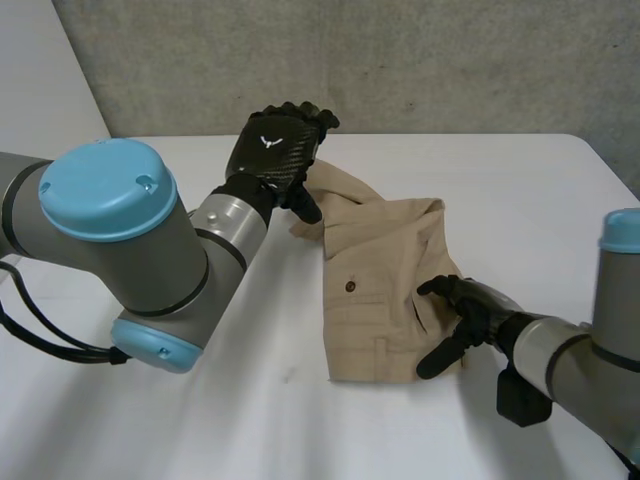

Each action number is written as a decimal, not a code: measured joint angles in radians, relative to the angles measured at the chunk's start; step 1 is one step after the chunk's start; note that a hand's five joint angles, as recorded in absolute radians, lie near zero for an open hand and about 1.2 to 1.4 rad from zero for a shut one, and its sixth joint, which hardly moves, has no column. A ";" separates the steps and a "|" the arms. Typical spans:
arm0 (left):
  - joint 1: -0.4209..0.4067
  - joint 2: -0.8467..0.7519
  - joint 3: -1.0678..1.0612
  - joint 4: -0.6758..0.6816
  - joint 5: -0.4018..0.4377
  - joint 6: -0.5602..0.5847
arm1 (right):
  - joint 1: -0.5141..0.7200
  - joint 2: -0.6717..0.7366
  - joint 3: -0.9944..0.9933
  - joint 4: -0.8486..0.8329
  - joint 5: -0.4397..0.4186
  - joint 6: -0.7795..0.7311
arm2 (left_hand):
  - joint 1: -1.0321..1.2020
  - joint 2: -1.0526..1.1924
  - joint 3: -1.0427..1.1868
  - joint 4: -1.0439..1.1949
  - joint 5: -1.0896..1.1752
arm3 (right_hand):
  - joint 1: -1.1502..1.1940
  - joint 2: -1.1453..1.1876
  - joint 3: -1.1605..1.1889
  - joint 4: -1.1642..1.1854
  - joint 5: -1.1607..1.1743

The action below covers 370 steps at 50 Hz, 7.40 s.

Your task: Fold the shorts.

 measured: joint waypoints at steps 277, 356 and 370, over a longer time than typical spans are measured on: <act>0.207 0.531 -0.384 -0.460 -0.086 0.185 | 0.009 -0.284 -0.156 0.054 0.077 -0.926 | 0.792 0.904 0.895 0.912 0.887 | 0.735 0.920 0.922 0.929 0.891; 0.075 0.449 -0.229 -0.045 -0.018 0.222 | 0.004 0.208 -0.302 -0.318 -0.196 -0.396 | 0.794 0.912 0.902 0.913 0.895 | -0.023 -0.042 -0.042 -0.028 -0.020; 0.069 0.478 -0.227 -0.062 -0.019 0.227 | 0.117 0.397 -0.390 -0.245 -0.246 -0.335 | 0.799 0.912 0.902 0.913 0.895 | -0.023 -0.040 -0.041 -0.028 -0.020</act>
